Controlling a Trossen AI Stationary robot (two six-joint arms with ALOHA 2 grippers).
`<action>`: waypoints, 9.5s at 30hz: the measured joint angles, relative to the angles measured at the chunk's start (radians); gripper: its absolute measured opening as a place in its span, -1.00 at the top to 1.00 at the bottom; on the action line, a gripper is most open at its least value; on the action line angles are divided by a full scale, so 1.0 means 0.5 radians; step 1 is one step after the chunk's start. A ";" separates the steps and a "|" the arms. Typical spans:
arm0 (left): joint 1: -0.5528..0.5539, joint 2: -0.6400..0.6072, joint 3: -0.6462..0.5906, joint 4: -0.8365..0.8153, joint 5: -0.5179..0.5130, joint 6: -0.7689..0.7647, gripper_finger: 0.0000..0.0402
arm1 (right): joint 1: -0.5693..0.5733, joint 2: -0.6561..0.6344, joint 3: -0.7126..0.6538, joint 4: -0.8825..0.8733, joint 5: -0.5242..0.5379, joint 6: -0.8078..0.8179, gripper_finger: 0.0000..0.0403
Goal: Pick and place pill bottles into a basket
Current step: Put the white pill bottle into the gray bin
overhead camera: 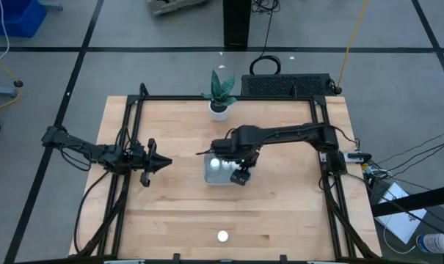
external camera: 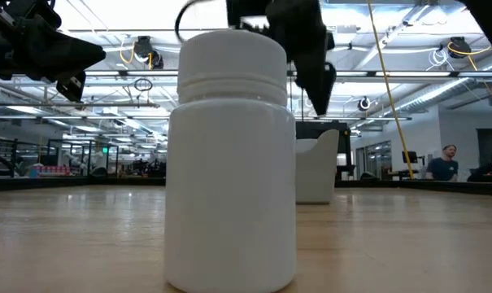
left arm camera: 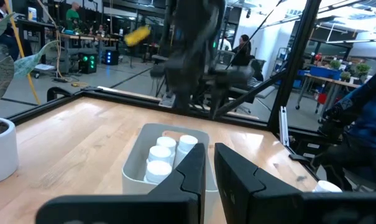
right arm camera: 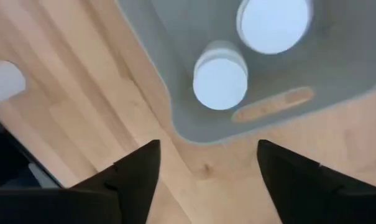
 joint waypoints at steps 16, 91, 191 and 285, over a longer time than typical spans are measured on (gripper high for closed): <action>-0.001 0.000 0.000 -0.001 0.000 0.000 0.81 | 0.163 -1.068 -1.323 1.681 0.320 -0.007 0.94; -0.010 2.083 2.371 -0.396 0.296 -0.327 0.81 | 0.240 -3.636 -3.819 3.548 0.424 -0.111 0.93; -0.454 4.051 3.729 -2.261 0.484 -2.805 -0.75 | 0.240 -3.636 -3.819 3.548 0.424 -0.110 0.94; 0.486 3.947 3.729 -2.713 0.585 -0.703 0.01 | 0.240 -3.636 -3.819 3.549 0.424 -0.111 0.93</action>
